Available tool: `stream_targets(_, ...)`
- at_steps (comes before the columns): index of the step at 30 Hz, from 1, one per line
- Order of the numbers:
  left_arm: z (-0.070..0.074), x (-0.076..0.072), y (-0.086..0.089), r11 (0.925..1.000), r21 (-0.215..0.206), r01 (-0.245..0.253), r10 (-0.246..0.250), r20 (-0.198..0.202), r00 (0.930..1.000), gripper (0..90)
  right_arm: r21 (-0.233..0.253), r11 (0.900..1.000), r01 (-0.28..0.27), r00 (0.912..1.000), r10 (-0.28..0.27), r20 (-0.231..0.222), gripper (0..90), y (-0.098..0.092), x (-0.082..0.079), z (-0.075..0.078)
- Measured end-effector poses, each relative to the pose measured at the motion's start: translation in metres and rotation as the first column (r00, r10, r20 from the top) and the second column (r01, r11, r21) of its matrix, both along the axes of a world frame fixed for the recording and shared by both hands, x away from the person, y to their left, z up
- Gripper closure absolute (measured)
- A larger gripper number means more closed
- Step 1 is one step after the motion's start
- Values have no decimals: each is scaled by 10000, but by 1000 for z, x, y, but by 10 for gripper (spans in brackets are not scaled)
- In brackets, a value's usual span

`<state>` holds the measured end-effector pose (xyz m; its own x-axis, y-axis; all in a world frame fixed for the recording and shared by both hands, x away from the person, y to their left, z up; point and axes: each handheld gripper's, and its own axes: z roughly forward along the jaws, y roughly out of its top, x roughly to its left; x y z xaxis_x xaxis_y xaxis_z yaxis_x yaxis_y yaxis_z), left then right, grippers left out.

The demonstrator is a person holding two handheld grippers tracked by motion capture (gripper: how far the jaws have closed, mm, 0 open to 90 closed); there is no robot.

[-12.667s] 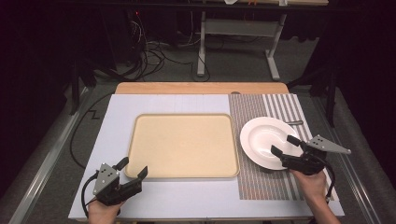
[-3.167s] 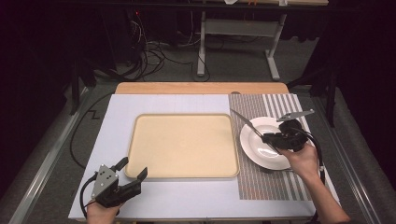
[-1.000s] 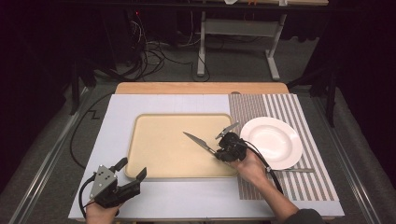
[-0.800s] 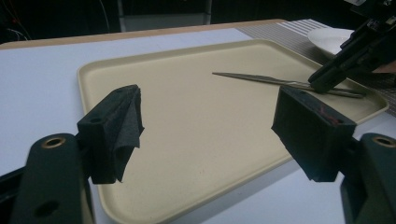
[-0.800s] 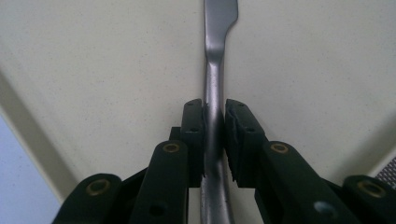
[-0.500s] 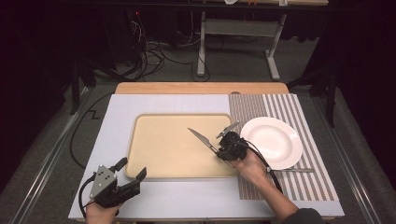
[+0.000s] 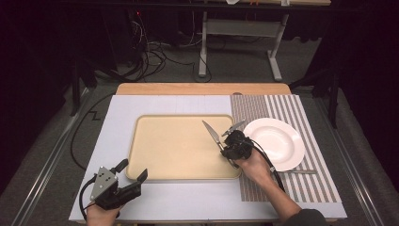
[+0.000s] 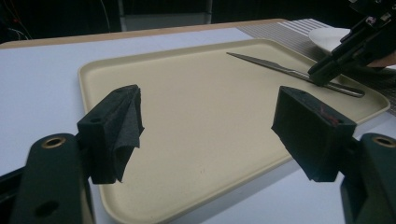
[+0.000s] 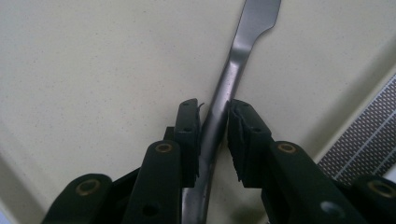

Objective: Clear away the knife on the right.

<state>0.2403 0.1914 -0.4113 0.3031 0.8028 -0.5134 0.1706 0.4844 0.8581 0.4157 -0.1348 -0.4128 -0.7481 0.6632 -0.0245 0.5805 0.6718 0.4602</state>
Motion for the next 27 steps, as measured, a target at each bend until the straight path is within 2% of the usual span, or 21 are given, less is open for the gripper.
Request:
stream_targets(22, 0, 0, 0, 10000, 13, 6, -6, -34, 10000, 250, 59, 9997, 227, 9997, -227, -47, 724, -6, 2, 0)
stream_targets(25, 0, 0, 0, 10000, 13, 6, -6, -37, 10000, 250, 27, 9998, 181, 9998, -181, -6, 706, -7, 3, 0)
stream_targets(27, 0, 0, 0, 10000, 13, -1, 1, -34, 10000, 250, 45, 9996, 277, 9996, -278, 34, 651, -8, 3, 0)
